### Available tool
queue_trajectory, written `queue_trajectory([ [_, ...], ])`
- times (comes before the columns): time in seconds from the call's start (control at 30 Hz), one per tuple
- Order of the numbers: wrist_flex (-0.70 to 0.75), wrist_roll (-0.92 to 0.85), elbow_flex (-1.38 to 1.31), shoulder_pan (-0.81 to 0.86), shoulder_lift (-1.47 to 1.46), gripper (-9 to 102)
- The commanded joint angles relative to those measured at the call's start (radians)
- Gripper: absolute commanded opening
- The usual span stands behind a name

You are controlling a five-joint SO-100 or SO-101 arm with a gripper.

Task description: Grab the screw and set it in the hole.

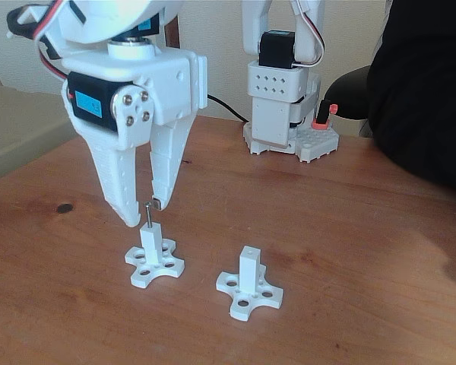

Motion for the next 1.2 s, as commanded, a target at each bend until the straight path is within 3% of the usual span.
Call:
queue_trajectory([
  [0.0, -0.023, -0.008, -0.072, 0.002, 0.023, 8],
  [1.17, -0.046, -0.014, -0.071, 0.009, 0.011, 2],
])
